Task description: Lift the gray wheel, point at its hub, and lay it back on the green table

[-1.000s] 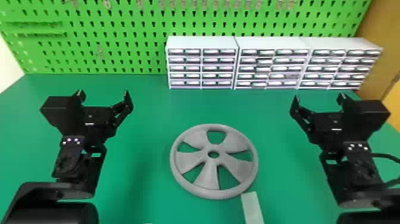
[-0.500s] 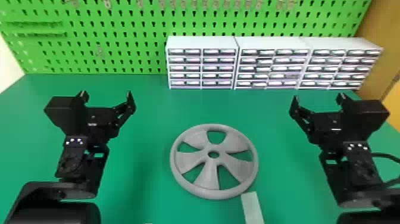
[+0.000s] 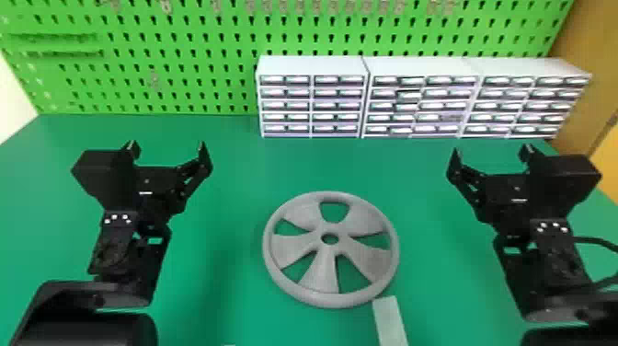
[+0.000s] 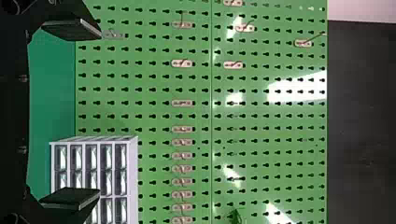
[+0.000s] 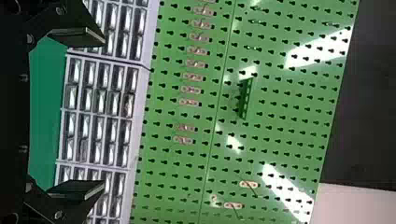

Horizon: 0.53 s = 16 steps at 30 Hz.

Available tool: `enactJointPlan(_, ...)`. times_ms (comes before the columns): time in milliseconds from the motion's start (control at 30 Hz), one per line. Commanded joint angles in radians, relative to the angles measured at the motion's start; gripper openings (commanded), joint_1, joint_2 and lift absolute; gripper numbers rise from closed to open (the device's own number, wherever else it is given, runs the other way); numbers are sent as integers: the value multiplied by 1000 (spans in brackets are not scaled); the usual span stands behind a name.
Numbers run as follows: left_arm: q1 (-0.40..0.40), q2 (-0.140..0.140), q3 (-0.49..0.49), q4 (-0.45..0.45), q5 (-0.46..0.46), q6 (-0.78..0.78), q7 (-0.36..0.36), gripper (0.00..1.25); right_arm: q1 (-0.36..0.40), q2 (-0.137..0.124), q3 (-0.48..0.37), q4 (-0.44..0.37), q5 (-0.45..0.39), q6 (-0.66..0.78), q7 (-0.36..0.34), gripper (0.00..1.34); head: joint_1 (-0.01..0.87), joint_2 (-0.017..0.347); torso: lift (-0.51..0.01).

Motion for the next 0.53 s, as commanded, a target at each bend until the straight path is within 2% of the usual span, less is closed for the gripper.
enactJointPlan(0,0,0,0,0,1,0,-3,1147,2,3,-3,0,-1,0,0,1120,692,48,-93)
enactJointPlan(500,2,0,5,0,3,0,-3,1146,6,6,0,0,-1,0,0,1120,692,48,-93)
